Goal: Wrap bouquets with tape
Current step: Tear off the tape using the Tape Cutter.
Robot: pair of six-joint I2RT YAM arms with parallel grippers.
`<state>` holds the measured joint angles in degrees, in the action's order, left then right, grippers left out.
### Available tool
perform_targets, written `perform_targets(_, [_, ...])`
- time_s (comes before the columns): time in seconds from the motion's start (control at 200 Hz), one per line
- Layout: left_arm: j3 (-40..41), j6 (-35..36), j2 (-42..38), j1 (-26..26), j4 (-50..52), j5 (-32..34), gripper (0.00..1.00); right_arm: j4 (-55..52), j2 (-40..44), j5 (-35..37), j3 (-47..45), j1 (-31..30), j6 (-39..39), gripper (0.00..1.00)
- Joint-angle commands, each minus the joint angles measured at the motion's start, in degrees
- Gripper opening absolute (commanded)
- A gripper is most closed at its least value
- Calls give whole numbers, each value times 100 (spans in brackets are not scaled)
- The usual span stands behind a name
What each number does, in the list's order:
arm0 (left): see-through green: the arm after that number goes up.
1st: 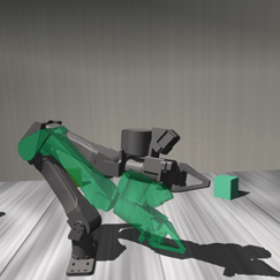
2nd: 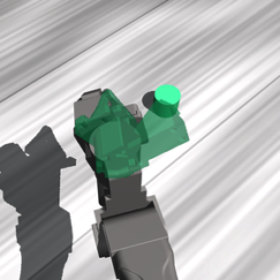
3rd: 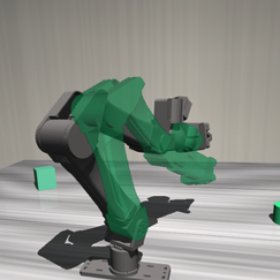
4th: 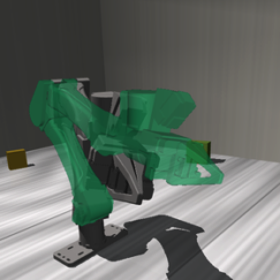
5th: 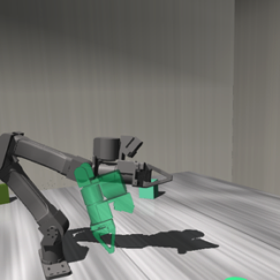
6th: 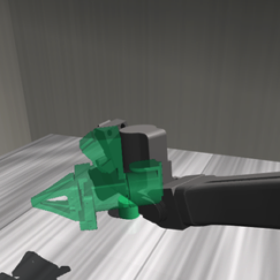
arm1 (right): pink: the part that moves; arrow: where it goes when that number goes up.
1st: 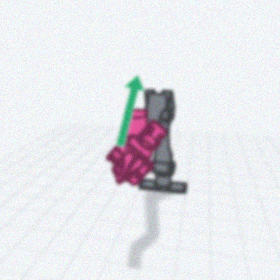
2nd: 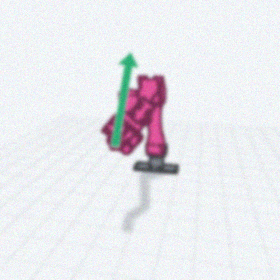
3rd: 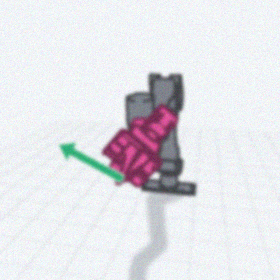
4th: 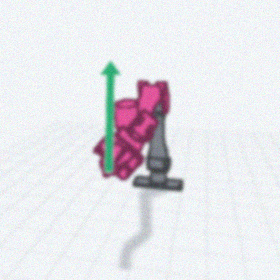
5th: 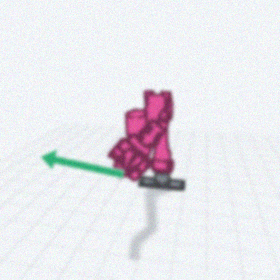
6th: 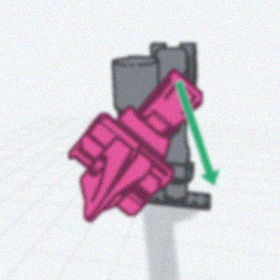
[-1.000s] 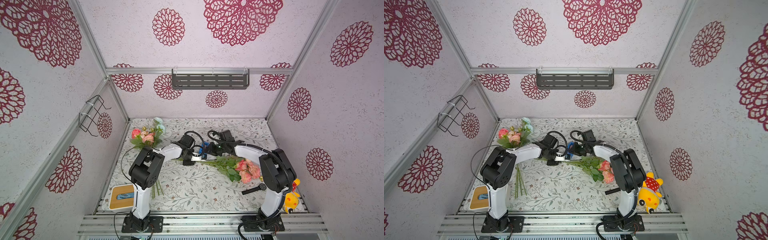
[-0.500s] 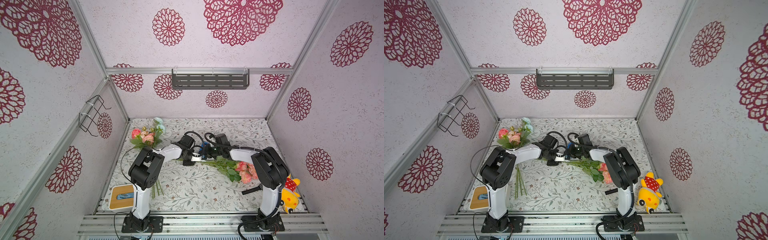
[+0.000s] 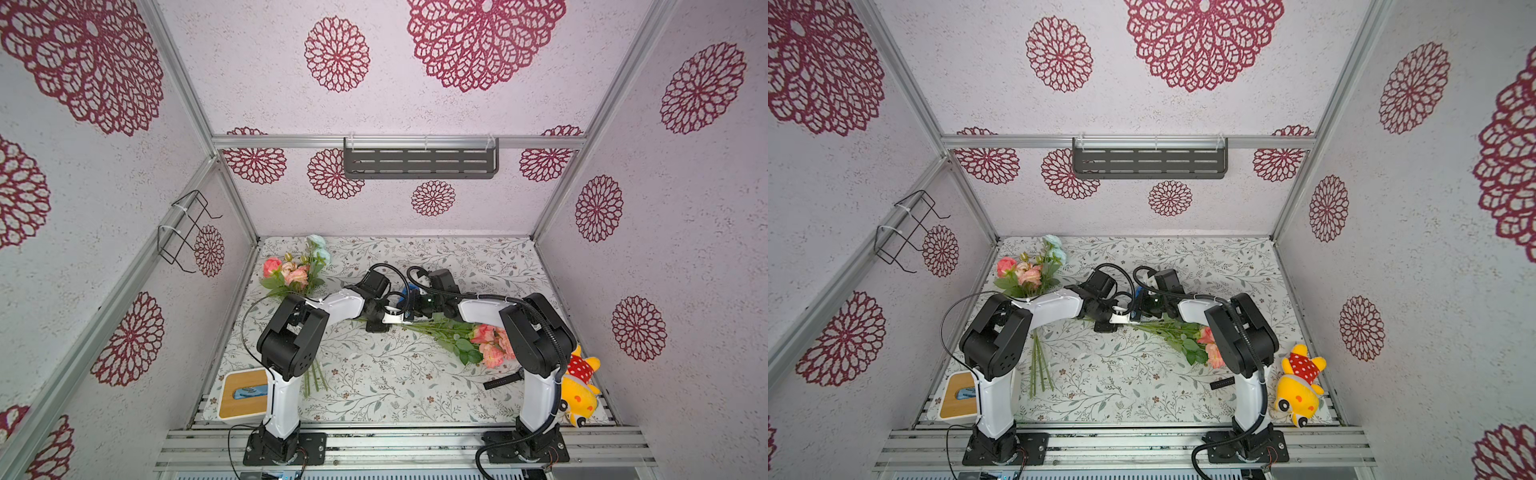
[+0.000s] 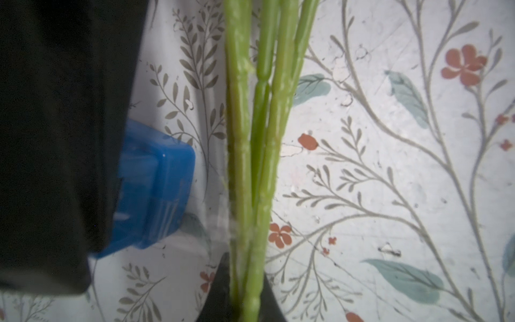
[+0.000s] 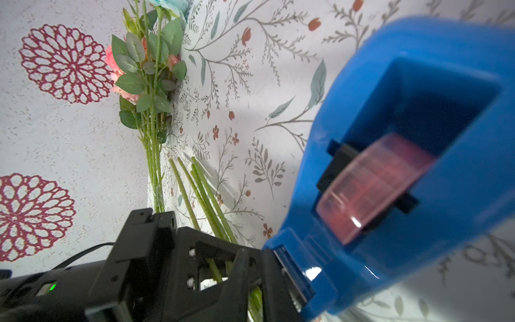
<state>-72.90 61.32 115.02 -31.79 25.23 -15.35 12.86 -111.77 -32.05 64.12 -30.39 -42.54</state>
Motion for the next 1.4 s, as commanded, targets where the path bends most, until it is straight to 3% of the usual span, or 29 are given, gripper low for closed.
perform_targets(0.0, [136, -23, 3, -51, 201, -65, 0, -49, 37, -393, -12, -72, 399, 15])
perform_targets(0.68, [171, -32, 33, -38, 236, -83, 0, 257, 276, -1055, -208, 148, 429, 18])
perform_targets(1.396, [162, -48, 10, -38, 263, -112, 0, -799, 42, -270, -222, -9, 1529, 15])
